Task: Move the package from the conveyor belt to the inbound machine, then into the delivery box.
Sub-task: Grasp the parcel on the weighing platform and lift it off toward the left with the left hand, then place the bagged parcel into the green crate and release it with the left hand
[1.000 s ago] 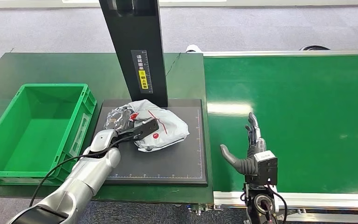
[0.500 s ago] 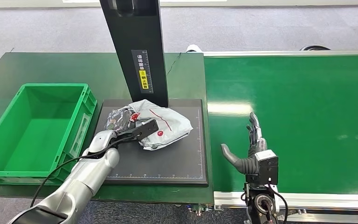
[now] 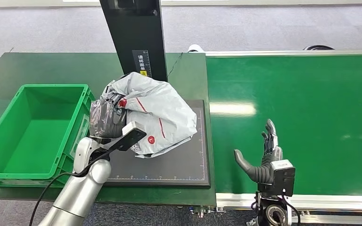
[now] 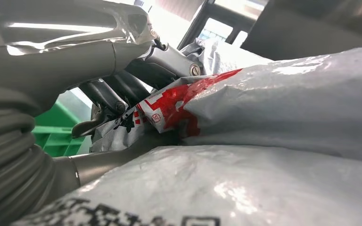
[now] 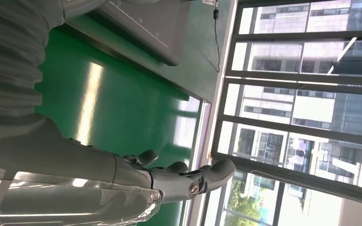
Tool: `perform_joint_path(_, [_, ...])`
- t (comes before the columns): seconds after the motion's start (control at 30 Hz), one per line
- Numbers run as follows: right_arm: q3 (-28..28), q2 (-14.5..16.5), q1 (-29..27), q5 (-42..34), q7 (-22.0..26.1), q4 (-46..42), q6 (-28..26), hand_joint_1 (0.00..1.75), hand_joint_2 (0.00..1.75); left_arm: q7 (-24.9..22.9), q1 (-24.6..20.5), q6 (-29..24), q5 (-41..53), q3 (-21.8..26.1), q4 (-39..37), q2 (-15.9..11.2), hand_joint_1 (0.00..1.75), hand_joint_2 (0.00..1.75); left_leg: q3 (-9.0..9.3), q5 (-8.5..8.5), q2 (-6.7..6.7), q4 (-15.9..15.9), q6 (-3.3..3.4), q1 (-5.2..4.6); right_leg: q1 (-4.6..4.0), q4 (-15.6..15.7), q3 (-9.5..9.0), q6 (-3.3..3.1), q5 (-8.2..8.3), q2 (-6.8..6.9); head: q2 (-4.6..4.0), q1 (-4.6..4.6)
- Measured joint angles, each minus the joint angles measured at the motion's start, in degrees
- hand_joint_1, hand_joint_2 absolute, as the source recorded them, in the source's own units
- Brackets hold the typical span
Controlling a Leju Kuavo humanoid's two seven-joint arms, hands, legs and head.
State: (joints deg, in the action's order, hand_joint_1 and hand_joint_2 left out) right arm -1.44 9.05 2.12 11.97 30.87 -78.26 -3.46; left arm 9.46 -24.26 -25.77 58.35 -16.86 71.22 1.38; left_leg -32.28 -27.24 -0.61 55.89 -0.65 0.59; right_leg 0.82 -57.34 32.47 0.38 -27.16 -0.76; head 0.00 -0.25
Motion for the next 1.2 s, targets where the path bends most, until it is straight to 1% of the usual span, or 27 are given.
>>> perform_joint_path(0.23, [-0.1,0.0,-0.1,0.0,0.0,-0.3,-0.1,0.00,1.75,0.2,1.0,-0.2,-0.2,0.0,3.2,-0.5,1.75,1.75,0.00,0.01,0.00,0.0,0.01,-0.01,0.01,0.0,0.00,0.00,0.00,0.00,0.00,0.01])
perform_joint_path(0.43, [-0.1,0.0,-0.1,-0.2,0.2,-0.3,-0.3,0.00,1.75,2.4,1.5,-1.4,-2.1,-0.3,5.0,-0.9,1.75,1.75,-0.02,0.00,0.00,0.0,0.01,0.00,0.00,0.0,0.02,0.00,0.00,0.00,0.00,-0.01])
perform_joint_path(0.53, [-0.1,0.0,-0.1,-0.2,0.4,-0.3,-0.4,0.00,1.75,3.6,1.9,-3.5,-2.3,-0.8,6.2,-1.0,1.75,1.75,-0.03,0.00,0.00,0.0,0.01,0.00,0.00,0.0,0.02,0.00,0.00,0.00,0.00,-0.01])
perform_joint_path(0.6, [-0.1,0.0,-0.1,-0.3,0.6,-0.3,-0.6,0.00,1.75,3.0,2.0,-5.1,-1.7,-0.8,6.6,-1.1,1.75,1.75,-0.03,0.00,0.00,0.0,0.01,0.00,0.00,0.0,0.02,0.00,0.00,0.00,0.00,0.00])
perform_joint_path(0.7, [-0.1,0.0,-0.1,-0.3,0.8,-0.3,-0.9,0.00,1.75,0.4,2.0,-5.8,-1.0,0.1,6.7,-1.6,1.75,1.75,-0.03,0.01,0.01,0.0,0.01,0.00,0.00,0.0,0.02,0.00,0.00,0.00,0.00,0.00])
perform_joint_path(0.8, [-0.1,-0.1,-0.3,-0.3,0.7,-0.4,-1.0,0.00,1.75,-3.3,1.8,-4.7,-0.5,3.1,6.4,-2.6,1.75,1.75,-0.02,0.01,0.02,0.0,0.00,0.00,0.00,0.0,0.03,0.00,0.00,-0.01,0.00,0.01])
perform_joint_path(0.9, [-0.2,-0.1,-0.5,-0.3,0.4,-0.8,-0.9,0.00,1.75,-5.5,1.5,-4.1,-0.6,8.2,5.1,-3.4,1.75,1.75,-0.02,0.01,0.03,0.0,0.00,0.02,-0.03,0.0,0.05,0.00,0.00,-0.02,0.00,0.00])
perform_joint_path(1.03, [-0.3,-0.1,-0.9,-0.2,-0.1,-1.2,-0.6,0.00,1.75,-5.6,1.0,-4.2,-1.1,14.9,2.4,-4.5,1.75,1.75,-0.02,0.02,0.03,0.0,-0.01,0.04,-0.05,0.0,0.07,-0.01,0.00,-0.02,0.00,0.00])
perform_joint_path(1.13, [-0.4,-0.1,-0.9,-0.2,-0.1,-1.3,-0.4,0.00,1.75,-5.2,0.8,-4.2,-1.1,17.7,1.0,-5.0,1.75,1.75,-0.05,0.02,0.02,0.0,-0.01,0.03,-0.04,0.0,0.07,0.00,0.00,-0.02,0.00,0.01])
perform_joint_path(1.2, [-0.4,-0.1,-1.0,-0.1,-0.1,-1.4,-0.4,0.00,1.75,-5.8,0.7,-4.2,-0.7,19.0,0.3,-5.2,1.75,1.75,-0.07,0.01,0.01,0.0,-0.01,0.02,-0.03,0.0,0.07,0.00,0.00,-0.02,0.00,0.02])
